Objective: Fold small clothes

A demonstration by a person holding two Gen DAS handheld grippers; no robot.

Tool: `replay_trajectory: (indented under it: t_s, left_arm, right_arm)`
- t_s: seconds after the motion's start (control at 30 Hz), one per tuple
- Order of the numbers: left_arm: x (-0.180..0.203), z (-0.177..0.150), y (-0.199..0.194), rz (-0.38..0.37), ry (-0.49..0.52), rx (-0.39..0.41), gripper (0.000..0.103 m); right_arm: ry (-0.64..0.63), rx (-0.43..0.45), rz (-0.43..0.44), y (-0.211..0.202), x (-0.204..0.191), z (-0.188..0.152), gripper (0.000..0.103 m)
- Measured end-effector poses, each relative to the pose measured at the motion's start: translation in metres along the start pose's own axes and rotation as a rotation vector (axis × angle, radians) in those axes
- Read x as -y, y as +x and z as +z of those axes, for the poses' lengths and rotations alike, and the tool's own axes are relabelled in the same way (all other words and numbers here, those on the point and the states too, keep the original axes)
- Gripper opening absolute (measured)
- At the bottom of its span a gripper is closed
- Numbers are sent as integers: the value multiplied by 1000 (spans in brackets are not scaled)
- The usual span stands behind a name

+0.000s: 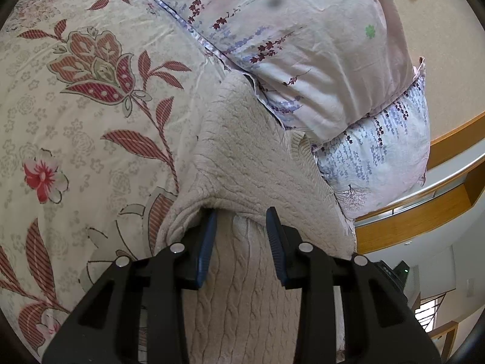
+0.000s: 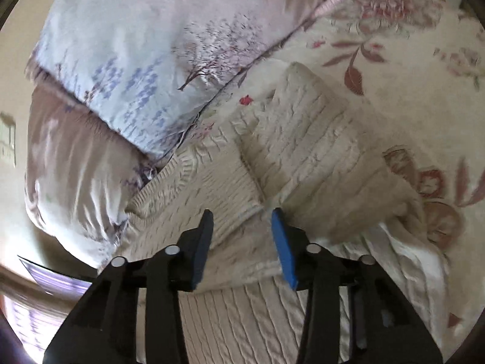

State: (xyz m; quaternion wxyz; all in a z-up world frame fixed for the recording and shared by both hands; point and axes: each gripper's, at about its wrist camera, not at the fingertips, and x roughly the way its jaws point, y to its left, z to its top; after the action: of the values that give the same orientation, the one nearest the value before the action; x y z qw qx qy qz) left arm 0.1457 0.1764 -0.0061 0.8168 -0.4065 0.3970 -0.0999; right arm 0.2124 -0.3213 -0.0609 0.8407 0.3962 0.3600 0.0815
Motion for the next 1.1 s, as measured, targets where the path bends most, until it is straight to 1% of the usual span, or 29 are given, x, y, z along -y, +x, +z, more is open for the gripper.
replay_trajectory:
  t_s: [0.1,0.13,0.17,0.2,0.27,0.37,0.47,0.53,0.6,0.67,0.73,0.87,0.9,0.97,1.0,1.03,1.07,1.1]
  left_arm:
    - [0,0,0,-1,-2,-1,34]
    - [-1,0,0,-2,-4,-2,34]
    - [0,1,0,-1,-7,-2,34]
    - [0,0,0,-2,-9,-3,34]
    - [-1,1,0,-3,-11,-4,34]
    - [-1,0,0,-4,-17,-6,33]
    - [-3,0,0,-6,-23,-10,31]
    - [-3,0,-1,-8,-28,-12,31]
    - [-3,0,-1,-9,-31,-15,31]
    - [-3,0,-2,-9,-31,-15,30]
    - [-3,-1,-2,-10,-34,-14,28]
    - [-6,-1,-2,-12,-43,-19,24]
    - [-5,-1,-2,-14,-44,-23,24]
    - [-5,0,-2,-15,-45,-28,24]
    - [-5,-1,-2,-15,-43,-29,24]
    - [-5,0,-2,-15,-42,-30,24]
    - [-5,-1,-3,-15,-38,-30,25]
    - [-4,0,-3,-15,-35,-31,25]
  right_arm:
    - [33,8,10,9,4,4,31]
    - [37,18,18,11,4,6,24]
    - [26,27,9,12,3,8,13]
    - [13,33,10,12,1,9,9]
    - [-34,75,40,0,-7,7,8]
    - [-115,151,67,-29,-21,-6,8]
    - [-145,188,56,-46,-21,-18,8]
    - [-148,184,6,-46,-14,-26,8]
    - [-145,148,-42,-34,-3,-27,8]
    - [-134,111,-63,-24,5,-26,8]
    - [-144,83,-94,-14,7,-24,8]
    - [-193,76,-137,-17,1,-27,9]
    - [-198,85,-156,-21,0,-27,12]
    - [-224,148,-199,-32,-7,-29,17]
    - [-254,175,-198,-36,-12,-30,25]
    - [-297,192,-189,-39,-19,-32,30]
    - [-313,194,-181,-39,-22,-32,38]
    - [-340,182,-152,-38,-27,-34,39]
